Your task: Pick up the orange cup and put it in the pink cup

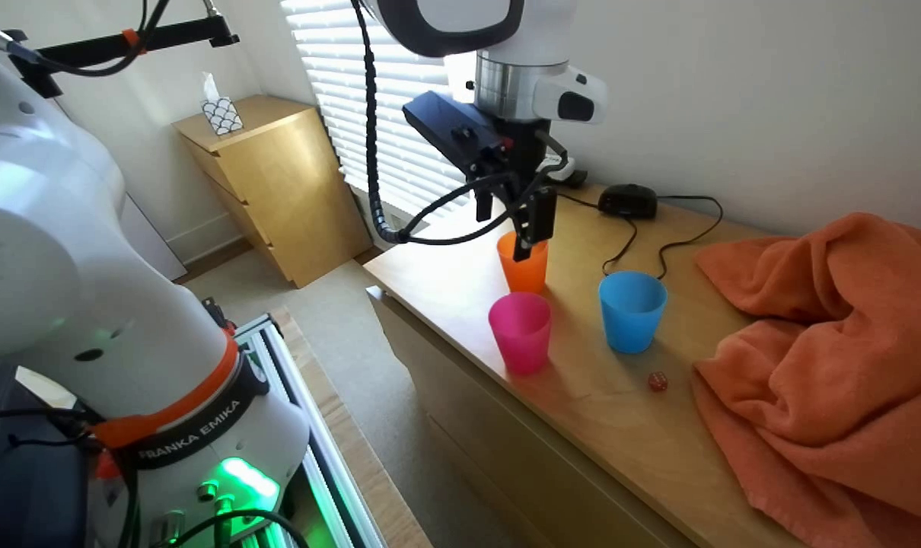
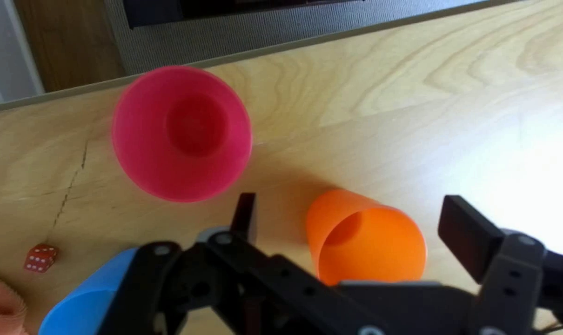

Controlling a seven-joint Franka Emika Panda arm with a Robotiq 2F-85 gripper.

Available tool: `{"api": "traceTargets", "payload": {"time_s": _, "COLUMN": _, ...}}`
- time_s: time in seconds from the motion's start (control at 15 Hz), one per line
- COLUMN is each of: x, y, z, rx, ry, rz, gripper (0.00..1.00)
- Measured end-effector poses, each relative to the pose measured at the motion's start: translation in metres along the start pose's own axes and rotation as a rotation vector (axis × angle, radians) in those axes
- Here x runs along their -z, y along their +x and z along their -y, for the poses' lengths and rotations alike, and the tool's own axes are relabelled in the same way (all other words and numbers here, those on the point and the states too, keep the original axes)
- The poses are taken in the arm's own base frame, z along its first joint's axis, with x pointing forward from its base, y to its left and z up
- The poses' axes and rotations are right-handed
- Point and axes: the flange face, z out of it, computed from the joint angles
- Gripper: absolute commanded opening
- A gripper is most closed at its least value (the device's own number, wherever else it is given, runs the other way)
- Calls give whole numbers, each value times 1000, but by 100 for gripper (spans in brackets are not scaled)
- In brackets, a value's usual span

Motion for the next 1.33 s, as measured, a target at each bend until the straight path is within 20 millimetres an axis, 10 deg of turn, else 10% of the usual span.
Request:
{"api": "traceTargets", "payload": {"time_s": 1.0, "x": -34, "y": 26, "z": -11, "rx": -36, "ry": -32, "rz": -100, "gripper": 100}}
{"api": "traceTargets", "payload": {"time_s": 1.33, "x": -41, "y": 31, "z": -12, "rx": -53, "ry": -25, "rz": -97, "gripper": 50}}
